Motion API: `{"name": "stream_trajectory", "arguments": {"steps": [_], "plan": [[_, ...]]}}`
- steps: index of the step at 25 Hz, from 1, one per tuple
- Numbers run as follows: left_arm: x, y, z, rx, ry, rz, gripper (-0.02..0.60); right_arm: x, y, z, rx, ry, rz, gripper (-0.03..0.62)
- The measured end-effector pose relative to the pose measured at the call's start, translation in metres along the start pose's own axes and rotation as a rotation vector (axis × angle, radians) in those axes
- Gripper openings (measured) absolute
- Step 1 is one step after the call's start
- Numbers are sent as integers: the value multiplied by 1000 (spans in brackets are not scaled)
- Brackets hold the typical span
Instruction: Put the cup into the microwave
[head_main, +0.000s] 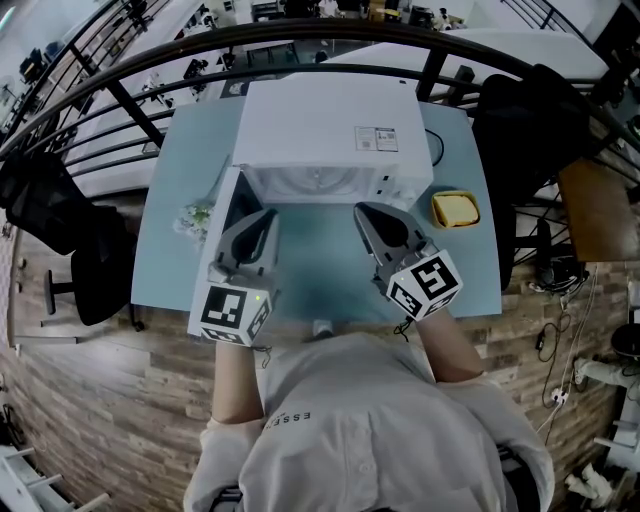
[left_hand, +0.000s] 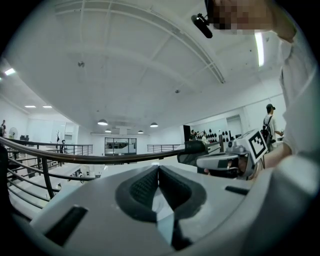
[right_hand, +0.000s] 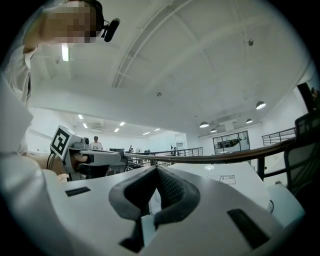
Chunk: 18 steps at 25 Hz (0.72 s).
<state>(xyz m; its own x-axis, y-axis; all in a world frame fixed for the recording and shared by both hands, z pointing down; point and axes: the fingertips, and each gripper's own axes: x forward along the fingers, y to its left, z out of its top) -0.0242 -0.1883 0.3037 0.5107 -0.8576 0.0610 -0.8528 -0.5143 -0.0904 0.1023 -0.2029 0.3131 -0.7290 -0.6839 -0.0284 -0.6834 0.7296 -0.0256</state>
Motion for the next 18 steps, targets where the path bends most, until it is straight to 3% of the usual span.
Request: {"name": "stream_trajectory", "arguments": {"steps": [18], "plan": [[1, 0, -5, 2, 27, -10, 3, 2, -3, -7, -17, 8, -22, 15]]}}
